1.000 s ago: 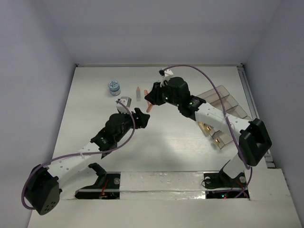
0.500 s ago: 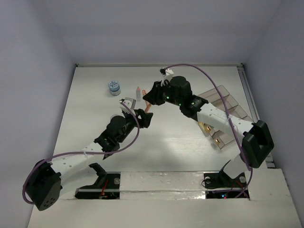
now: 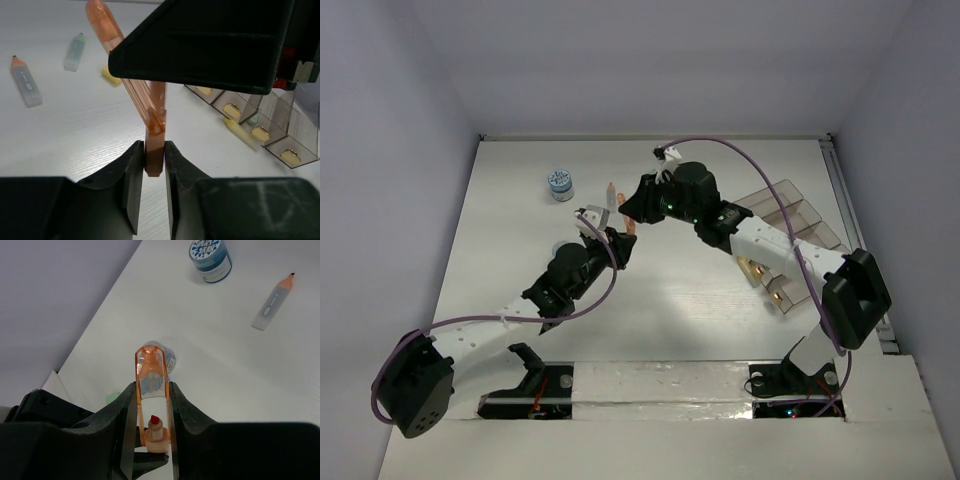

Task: Sort the stationery into containers
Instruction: Close the pen cap on the pen.

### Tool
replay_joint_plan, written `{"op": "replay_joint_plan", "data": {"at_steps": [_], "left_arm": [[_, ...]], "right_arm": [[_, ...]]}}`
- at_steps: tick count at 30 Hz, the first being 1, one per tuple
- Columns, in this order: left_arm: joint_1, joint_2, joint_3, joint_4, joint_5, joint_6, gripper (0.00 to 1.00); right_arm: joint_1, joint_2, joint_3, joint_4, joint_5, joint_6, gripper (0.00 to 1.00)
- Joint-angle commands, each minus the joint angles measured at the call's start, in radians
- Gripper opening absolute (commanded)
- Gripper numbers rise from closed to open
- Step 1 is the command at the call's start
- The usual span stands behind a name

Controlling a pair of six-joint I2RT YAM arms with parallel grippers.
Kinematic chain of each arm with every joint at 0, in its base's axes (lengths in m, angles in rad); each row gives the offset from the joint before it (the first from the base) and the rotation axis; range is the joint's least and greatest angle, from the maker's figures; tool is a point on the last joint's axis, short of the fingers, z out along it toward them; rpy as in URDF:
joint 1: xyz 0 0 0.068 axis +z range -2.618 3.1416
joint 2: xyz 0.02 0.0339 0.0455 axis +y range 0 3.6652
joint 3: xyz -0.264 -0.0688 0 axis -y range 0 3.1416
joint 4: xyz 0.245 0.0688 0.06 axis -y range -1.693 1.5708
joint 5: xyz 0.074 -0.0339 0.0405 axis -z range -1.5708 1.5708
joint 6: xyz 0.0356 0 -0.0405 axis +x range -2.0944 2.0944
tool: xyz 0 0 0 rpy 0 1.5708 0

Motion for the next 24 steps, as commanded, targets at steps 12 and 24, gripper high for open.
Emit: {"op": "replay_joint_plan", "data": {"at_steps": [12, 24], "left_arm": [[-0.005, -0.017, -0.025, 0.127, -0.072, -0.142, 0.0], [-0.005, -0.002, -0.002, 0.146, -0.135, -0.242, 0.0]], "right_arm": [[0.003, -0.054, -0.151, 0.296, 0.05, 0.094, 0.0], [0.044, -0.042, -0.211, 0.41, 0.103, 0.089, 0.01]]}}
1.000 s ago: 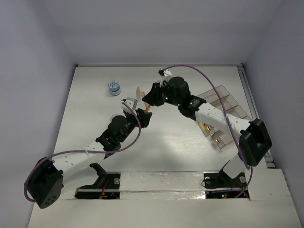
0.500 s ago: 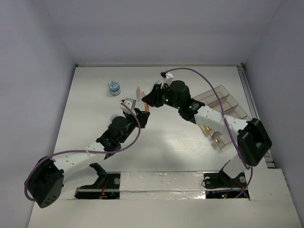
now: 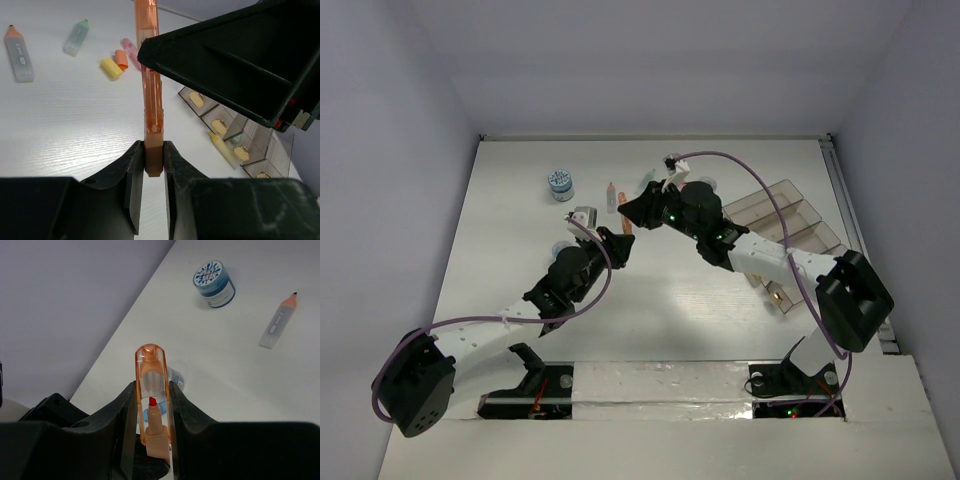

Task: Sort the stationery into containers
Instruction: Close the pen cap on the pen.

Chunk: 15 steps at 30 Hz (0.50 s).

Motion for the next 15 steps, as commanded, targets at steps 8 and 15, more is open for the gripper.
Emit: {"op": "replay_joint_plan", "data": {"at_steps": [8, 15], "left_arm": [[0.001, 0.002, 0.043, 0.134, -0.074, 0.007, 0.0], [0.001, -0.012, 0.051, 0.128, -0.08, 0.055, 0.0]], "right_arm": [[0.045, 0.004, -0.028, 0.026, 0.031, -0.014, 0.02], [0.063, 0.013, -0.031, -0.054, 0.027, -0.035, 0.01]]}}
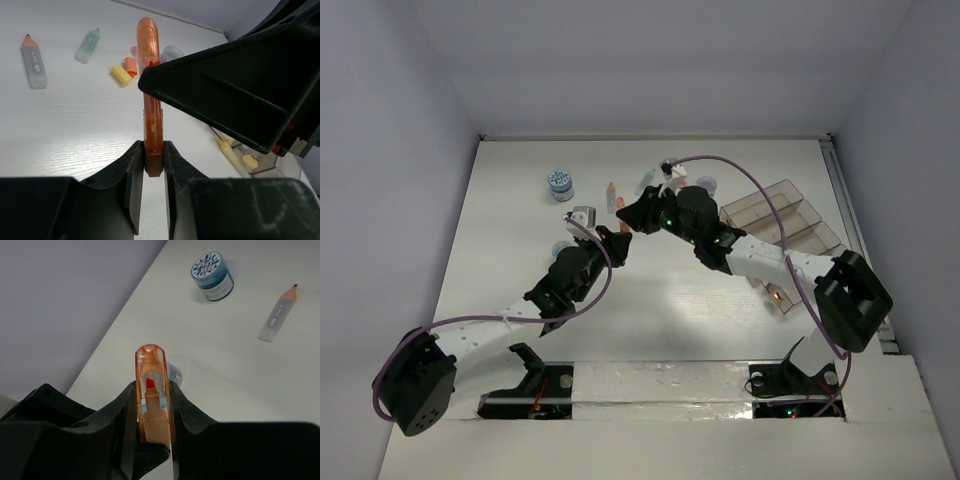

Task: Sort the stationery into containers
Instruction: Close the pen cap on the pen.

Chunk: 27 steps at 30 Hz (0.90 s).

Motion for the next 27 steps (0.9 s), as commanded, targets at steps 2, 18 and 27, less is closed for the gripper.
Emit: {"op": "replay_joint_plan", "data": {"at_steps": [2, 18, 27], "left_arm": [[0.001, -0.03, 0.049, 0.105, -0.046, 0.034, 0.0], [-0.008, -0.074, -0.034, 0.106, 0.011, 0.002, 0.0], [-0.017, -0.12, -0.11, 0.103, 0.067, -0.02, 0.0]], "right_arm": [[0.046, 0.006, -0.029, -0.07, -0.013, -0.019, 0.01], [0.083, -0.063, 0.024, -0.183, 0.143, -0.03, 0.86], [0.053, -0.073, 0.095, -0.172, 0.141, -0.045, 0.88]]}}
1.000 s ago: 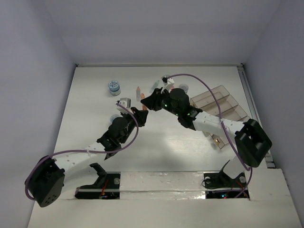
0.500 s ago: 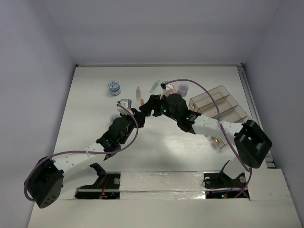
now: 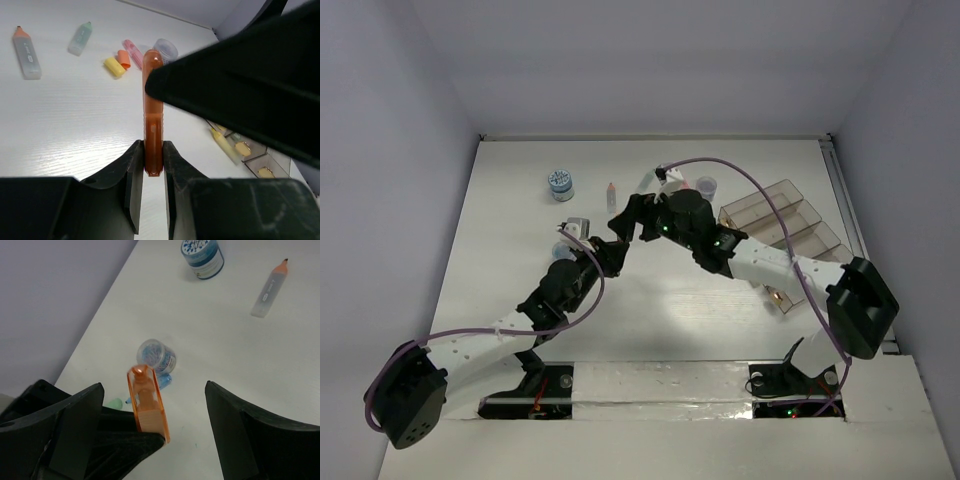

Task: Sort the stationery into containers
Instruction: Close the pen cap on the pen, then place the pen in the storage box.

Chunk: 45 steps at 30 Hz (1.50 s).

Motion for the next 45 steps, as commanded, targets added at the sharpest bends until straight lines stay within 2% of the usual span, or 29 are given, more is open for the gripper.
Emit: {"op": "replay_joint_plan", "data": {"at_steps": [1, 6, 13, 16, 18, 19, 23, 29, 37, 45], "left_arm": [[-0.006, -0.018, -0.014, 0.071, 0.046, -0.015, 0.0], [-0.006, -0.016, -0.023, 0.083, 0.067, -0.02, 0.0], [-0.006, -0.022, -0.022, 0.086, 0.06, -0.017, 0.0], [-0.006, -0.016, -0.017, 0.094, 0.058, -0.017, 0.0], [-0.006, -0.012, -0.015, 0.098, 0.058, -0.015, 0.0], [-0.006, -0.009, -0.014, 0.1, 0.058, -0.015, 0.0], [-0.006, -0.001, -0.011, 0.107, 0.061, -0.018, 0.0], [-0.006, -0.019, 0.001, 0.094, 0.047, -0.023, 0.0], [-0.006, -0.073, 0.095, 0.034, 0.021, -0.04, 0.0], [-0.006, -0.061, 0.156, 0.04, -0.016, -0.009, 0.0]], "right_arm": [[-0.008, -0.019, 0.09, -0.002, 0.005, -0.03, 0.88], [-0.008, 0.026, 0.133, -0.022, -0.009, -0.038, 0.76], [-0.008, 0.058, 0.138, -0.039, -0.045, -0.036, 0.67], [-0.008, 0.055, 0.123, -0.043, -0.046, -0.036, 0.66], [-0.008, 0.052, 0.113, -0.042, -0.046, -0.036, 0.51], [-0.008, 0.05, 0.107, -0.042, -0.046, -0.035, 0.49], [-0.008, 0.046, 0.089, -0.031, -0.043, -0.032, 0.28], [-0.008, 0.046, 0.07, -0.036, -0.05, -0.041, 0.11], [-0.008, 0.018, -0.04, 0.03, -0.096, -0.024, 0.0], [0.055, 0.004, -0.109, 0.061, -0.073, -0.007, 0.0]]}}
